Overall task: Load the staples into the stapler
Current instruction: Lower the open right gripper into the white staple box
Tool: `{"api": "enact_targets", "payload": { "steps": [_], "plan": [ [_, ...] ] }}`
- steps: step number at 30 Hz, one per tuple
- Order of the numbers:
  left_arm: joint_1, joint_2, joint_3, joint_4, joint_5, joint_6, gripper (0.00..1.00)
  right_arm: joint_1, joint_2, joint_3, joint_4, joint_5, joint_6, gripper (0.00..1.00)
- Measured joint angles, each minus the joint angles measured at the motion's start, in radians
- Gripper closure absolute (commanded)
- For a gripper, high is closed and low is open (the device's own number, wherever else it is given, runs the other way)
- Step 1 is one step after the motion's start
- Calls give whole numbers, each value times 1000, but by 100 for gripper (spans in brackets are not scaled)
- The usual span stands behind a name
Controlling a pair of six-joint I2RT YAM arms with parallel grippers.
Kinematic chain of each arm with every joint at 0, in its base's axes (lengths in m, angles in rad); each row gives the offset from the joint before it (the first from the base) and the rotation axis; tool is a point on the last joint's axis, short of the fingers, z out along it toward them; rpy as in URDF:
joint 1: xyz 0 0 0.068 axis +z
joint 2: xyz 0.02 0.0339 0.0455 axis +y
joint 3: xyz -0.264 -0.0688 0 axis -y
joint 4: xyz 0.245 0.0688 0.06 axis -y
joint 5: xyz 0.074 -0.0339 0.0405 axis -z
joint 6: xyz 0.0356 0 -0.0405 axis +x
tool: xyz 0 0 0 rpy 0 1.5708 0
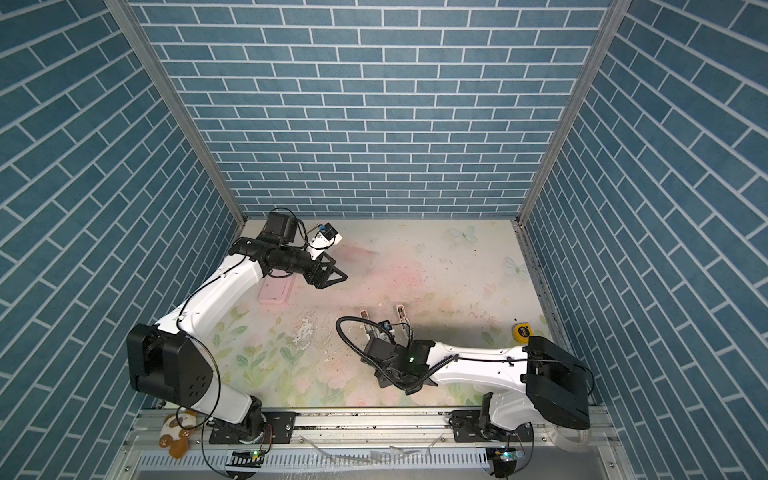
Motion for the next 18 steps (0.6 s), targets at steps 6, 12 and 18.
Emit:
{"api": "enact_targets", "payload": {
  "steps": [6,12,18],
  "plan": [
    [18,-21,-9,23,0,-13,17,0,41,0,19,-5,7,80],
    [27,-21,-14,31,-4,-16,17,0,78,0,44,-14,7,80],
    [27,-22,-26,35,-5,-16,17,2,109,0,60,-21,7,79]
  ]
}}
